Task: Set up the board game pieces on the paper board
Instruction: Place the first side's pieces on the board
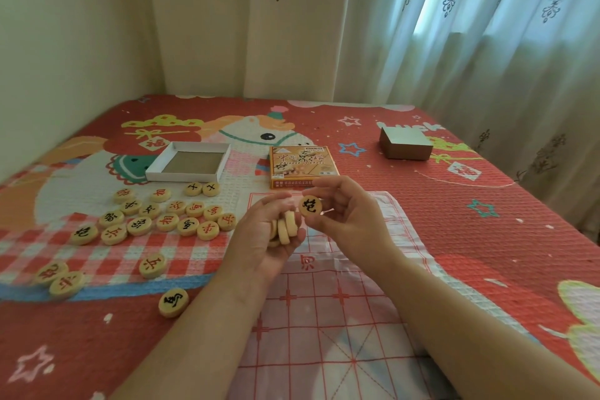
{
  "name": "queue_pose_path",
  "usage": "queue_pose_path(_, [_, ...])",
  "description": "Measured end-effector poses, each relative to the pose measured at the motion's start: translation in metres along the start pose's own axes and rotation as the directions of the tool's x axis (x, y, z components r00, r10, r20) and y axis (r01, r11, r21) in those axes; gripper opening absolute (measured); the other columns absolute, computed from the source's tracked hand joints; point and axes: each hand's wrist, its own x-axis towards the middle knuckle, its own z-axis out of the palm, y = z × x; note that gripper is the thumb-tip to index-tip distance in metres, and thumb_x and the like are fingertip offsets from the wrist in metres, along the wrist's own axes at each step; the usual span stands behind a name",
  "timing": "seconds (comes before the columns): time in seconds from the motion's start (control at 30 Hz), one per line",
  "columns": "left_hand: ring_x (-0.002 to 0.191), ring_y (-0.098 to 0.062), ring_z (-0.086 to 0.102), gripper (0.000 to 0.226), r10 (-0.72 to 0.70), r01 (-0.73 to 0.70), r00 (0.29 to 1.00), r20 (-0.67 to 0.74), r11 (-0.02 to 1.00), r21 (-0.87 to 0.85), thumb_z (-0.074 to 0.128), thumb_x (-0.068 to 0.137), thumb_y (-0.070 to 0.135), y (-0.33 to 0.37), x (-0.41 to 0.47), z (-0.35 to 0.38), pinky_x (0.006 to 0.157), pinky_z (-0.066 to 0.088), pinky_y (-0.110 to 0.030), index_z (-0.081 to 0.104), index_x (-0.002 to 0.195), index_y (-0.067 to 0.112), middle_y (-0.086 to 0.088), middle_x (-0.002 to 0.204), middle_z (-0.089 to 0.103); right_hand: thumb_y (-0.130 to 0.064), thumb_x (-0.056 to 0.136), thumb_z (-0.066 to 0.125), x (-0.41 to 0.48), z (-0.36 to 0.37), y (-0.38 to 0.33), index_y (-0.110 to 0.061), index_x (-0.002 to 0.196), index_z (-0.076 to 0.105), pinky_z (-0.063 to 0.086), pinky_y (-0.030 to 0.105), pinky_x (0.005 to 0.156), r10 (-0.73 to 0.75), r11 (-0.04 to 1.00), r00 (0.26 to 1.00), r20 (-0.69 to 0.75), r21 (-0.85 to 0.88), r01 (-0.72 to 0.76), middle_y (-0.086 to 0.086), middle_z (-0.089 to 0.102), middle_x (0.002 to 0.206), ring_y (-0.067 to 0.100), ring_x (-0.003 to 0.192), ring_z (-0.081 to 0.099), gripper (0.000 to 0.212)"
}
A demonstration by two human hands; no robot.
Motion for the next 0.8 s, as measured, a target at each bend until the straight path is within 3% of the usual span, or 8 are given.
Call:
queue_pose_path(0.17, [0.045, -0.01, 0.055, 0.008, -0.119, 0.116, 0.993, -0.003, 0.978, -0.176, 0.053, 0.087, 0.004, 0.0, 0.004, -0.003, 0.038, 0.046, -0.014, 0.054, 0.083, 0.01, -0.009, 0.072, 0.053, 0.01, 0.073, 0.069, 0.0, 0.001, -0.002, -0.021, 0.097, 0.057, 0.054, 0.031, 0.074, 0.022, 1.0, 1.0, 0.001, 0.018, -0.022, 0.006, 0.067, 0.1, 0.011, 0.078, 0.063, 0.04])
queue_pose_path(0.37, [0.042, -0.012, 0.055, 0.005, -0.158, 0.148, 0.987, -0.008, 0.941, -0.304, 0.057, 0.083, 0.01, 0.008, -0.002, -0.006, 0.036, 0.046, -0.016, 0.055, 0.082, 0.006, -0.012, 0.09, 0.05, 0.01, 0.074, 0.067, -0.009, -0.002, -0.011, -0.016, 0.093, 0.063, 0.052, 0.027, 0.069, 0.029, 1.0, 0.999, -0.02, 0.0, -0.029, 0.001, 0.066, 0.092, 0.009, 0.074, 0.058, 0.033])
queue_pose_path(0.5, [0.062, -0.017, 0.057, 0.018, -0.18, 0.165, 0.984, 0.006, 0.89, -0.425, 0.05, 0.086, 0.018, 0.014, -0.011, -0.012, 0.04, 0.051, -0.02, 0.059, 0.082, 0.003, -0.013, 0.107, 0.05, 0.01, 0.077, 0.063, -0.024, -0.026, -0.022, -0.016, 0.088, 0.067, 0.048, 0.017, 0.059, 0.147, 0.987, 0.986, -0.076, 0.071, -0.142, -0.002, 0.069, 0.093, 0.011, 0.071, 0.057, 0.029])
queue_pose_path(0.67, [0.081, -0.027, 0.06, 0.027, -0.137, 0.128, 0.99, 0.011, 0.885, -0.447, 0.045, 0.091, 0.023, 0.011, -0.021, -0.017, 0.045, 0.054, -0.028, 0.057, 0.102, 0.002, -0.014, 0.12, 0.054, 0.015, 0.079, 0.052, -0.05, -0.074, -0.028, -0.009, 0.092, 0.068, 0.044, 0.024, 0.058, 0.315, 0.946, 0.943, -0.105, 0.113, -0.304, 0.004, 0.066, 0.09, 0.015, 0.069, 0.058, 0.032])
queue_pose_path(0.8, [0.086, -0.028, 0.061, 0.027, -0.126, 0.131, 0.991, 0.038, 0.904, -0.407, 0.045, 0.092, 0.026, 0.006, -0.033, -0.009, 0.05, 0.057, -0.034, 0.056, 0.099, 0.002, -0.015, 0.123, 0.055, 0.016, 0.082, 0.046, -0.077, -0.095, -0.029, -0.008, 0.093, 0.065, 0.042, 0.024, 0.056, 0.364, 0.927, 0.926, -0.101, 0.132, -0.351, 0.004, 0.07, 0.092, 0.015, 0.062, 0.059, 0.032])
